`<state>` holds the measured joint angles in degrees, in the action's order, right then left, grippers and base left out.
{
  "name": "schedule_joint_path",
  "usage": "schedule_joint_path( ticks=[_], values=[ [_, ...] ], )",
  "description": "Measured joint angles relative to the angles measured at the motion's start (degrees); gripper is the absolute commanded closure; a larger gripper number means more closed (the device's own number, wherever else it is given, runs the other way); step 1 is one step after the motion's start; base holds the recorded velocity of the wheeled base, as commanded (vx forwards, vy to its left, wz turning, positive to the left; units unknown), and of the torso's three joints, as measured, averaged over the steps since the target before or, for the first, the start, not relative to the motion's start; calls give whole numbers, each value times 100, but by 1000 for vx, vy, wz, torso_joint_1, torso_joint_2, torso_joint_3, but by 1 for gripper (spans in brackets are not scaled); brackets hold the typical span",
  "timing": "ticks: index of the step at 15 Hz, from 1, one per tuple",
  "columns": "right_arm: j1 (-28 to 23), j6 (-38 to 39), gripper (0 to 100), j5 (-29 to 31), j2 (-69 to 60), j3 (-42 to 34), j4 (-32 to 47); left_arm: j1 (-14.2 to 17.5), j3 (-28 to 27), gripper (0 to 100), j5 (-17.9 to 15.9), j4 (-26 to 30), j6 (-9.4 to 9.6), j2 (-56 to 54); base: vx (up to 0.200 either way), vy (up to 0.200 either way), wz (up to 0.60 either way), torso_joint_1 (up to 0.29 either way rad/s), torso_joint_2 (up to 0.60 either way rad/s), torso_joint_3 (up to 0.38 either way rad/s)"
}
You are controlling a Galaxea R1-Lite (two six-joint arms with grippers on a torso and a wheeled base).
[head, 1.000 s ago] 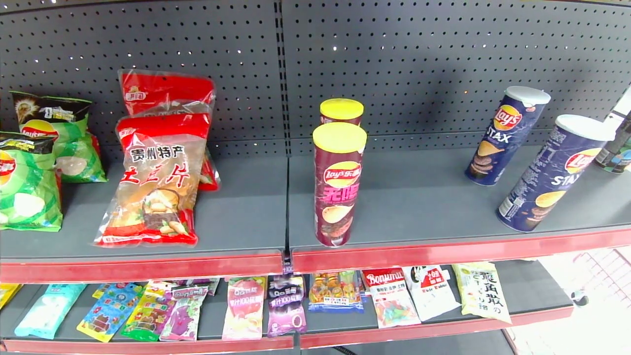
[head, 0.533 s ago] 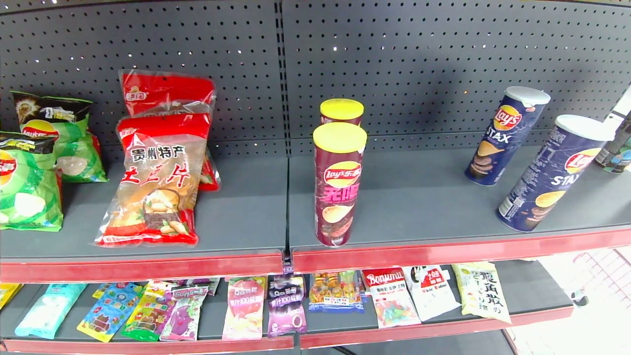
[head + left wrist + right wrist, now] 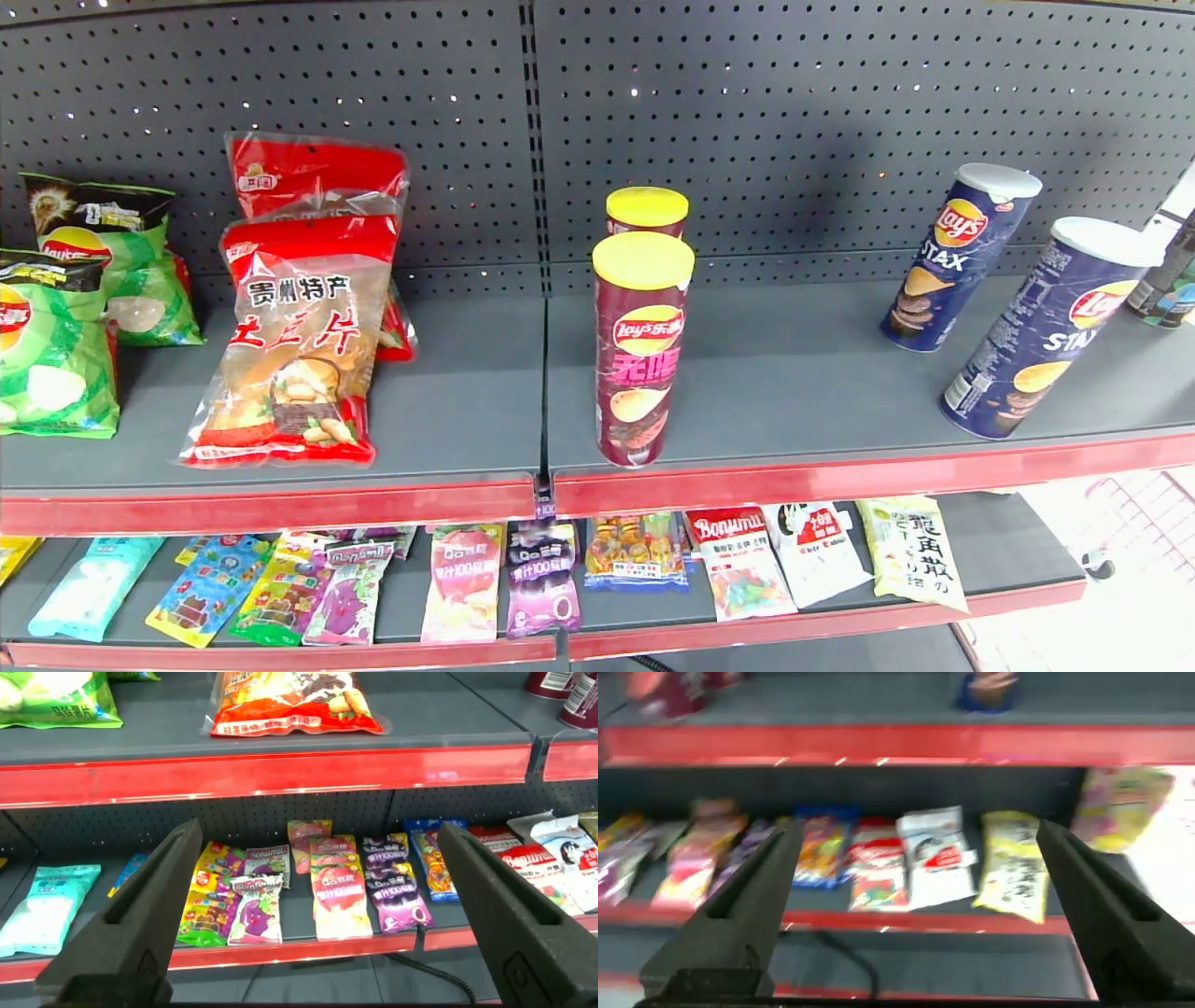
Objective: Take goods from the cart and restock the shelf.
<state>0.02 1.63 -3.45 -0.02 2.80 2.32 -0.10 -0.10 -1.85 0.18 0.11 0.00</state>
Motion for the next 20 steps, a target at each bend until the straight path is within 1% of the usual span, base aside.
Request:
schedule_joint_path(
  ticks=[1, 3, 4, 7, 9, 11, 13, 20],
  values=[
    [5, 156, 0, 11, 2, -22, -9, 0, 0, 0, 0, 0, 0, 0, -200, 0, 0, 12, 2, 2],
    [11, 173, 0, 9, 2, -46, -24, 0, 0, 0, 0, 0, 11, 0, -200, 0, 0, 12, 2, -5],
    [11, 162, 0, -82, 2, -50, -27, 0, 0, 0, 0, 2, 10, 0, 0, 0, 0, 0, 0, 0],
    [11, -297, 0, -368, 2, -60, -27, 0, 0, 0, -2, -5, 11, 0, 0, 0, 0, 0, 0, 0],
    [7, -313, 0, -352, 0, -63, -24, 0, 0, 0, 0, 0, 10, 0, 0, -200, 0, 19, 12, 0],
    [0, -464, 0, -128, 0, -113, -68, -4, 0, 0, 0, -2, 7, 0, 0, -200, 0, -10, -5, -2],
    [2, -254, 0, 129, 0, -243, -234, 2, 0, 0, 16, 0, 0, 0, 0, -200, 0, 12, 7, 2],
    [5, -212, 0, 149, 0, -280, -241, 2, 0, 0, 18, -5, -1, 0, 0, -200, 0, 4, 3, 2]
  ],
)
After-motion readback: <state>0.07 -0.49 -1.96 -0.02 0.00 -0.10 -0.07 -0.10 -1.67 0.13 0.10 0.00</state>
